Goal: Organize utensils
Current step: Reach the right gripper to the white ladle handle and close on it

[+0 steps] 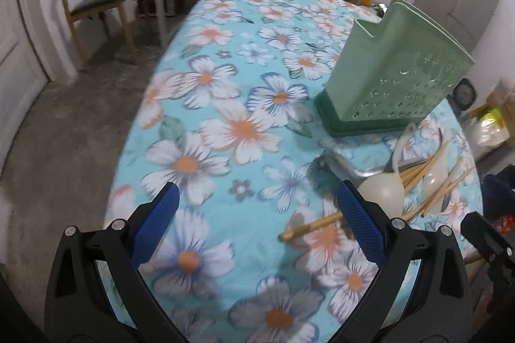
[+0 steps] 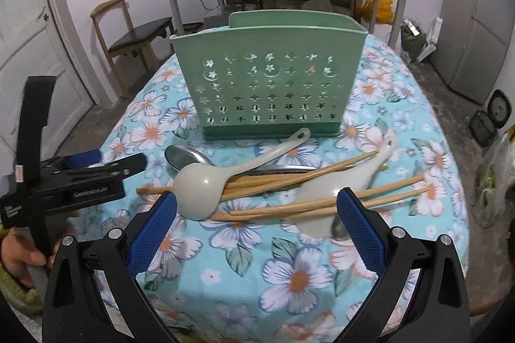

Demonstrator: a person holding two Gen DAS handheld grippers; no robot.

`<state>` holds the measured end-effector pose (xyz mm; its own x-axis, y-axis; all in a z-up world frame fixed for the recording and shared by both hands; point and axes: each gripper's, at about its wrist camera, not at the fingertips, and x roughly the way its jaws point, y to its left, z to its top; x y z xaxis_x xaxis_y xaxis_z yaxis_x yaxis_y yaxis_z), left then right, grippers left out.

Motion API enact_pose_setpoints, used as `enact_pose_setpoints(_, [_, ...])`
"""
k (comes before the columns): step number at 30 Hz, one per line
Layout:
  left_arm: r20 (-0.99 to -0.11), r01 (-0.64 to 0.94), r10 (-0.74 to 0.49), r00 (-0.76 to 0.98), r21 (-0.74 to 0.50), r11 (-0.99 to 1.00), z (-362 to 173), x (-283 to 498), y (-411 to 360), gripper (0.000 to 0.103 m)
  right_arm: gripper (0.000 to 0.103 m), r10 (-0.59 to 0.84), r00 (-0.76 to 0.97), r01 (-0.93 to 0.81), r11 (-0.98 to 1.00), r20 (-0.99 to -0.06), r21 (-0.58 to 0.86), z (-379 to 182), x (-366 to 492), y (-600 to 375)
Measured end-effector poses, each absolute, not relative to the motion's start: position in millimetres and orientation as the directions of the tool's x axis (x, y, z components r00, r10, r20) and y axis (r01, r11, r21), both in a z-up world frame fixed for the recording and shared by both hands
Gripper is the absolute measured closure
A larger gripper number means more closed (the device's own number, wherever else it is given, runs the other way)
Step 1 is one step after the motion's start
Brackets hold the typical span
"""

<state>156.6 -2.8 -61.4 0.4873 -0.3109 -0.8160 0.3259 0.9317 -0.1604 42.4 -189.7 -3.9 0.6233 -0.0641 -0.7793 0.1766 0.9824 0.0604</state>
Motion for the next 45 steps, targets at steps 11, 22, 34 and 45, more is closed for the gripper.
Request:
enact_pose_setpoints(11, [-0.824,0.376,-0.270,0.499,-0.076,0.924,-95,190,-16,0.008,0.009,0.061,0.590,0.169,0.966,-0.805,0.197,-27,60,-199])
enact_pose_setpoints(22, [-0.831,0.441,-0.273,0.485,-0.037,0.897,-99,187,-16,0.008,0.035,0.236,0.556,0.120,0.926,-0.797,0.358,-42,78,-196])
enact_pose_setpoints(34, [-0.716,0.489,-0.509,0.477,-0.265,0.831,-62,185,2,0.008,0.053,0.316,0.520,0.118,0.893,-0.793,0.433,-54,82,-189])
enact_pose_setpoints(45, [-0.691,0.424,-0.702,0.172,-0.591,0.687,-84,201,-18,0.050,0.054,0.288,0.562,0.136,0.893,-0.776,0.430,-42,65,-204])
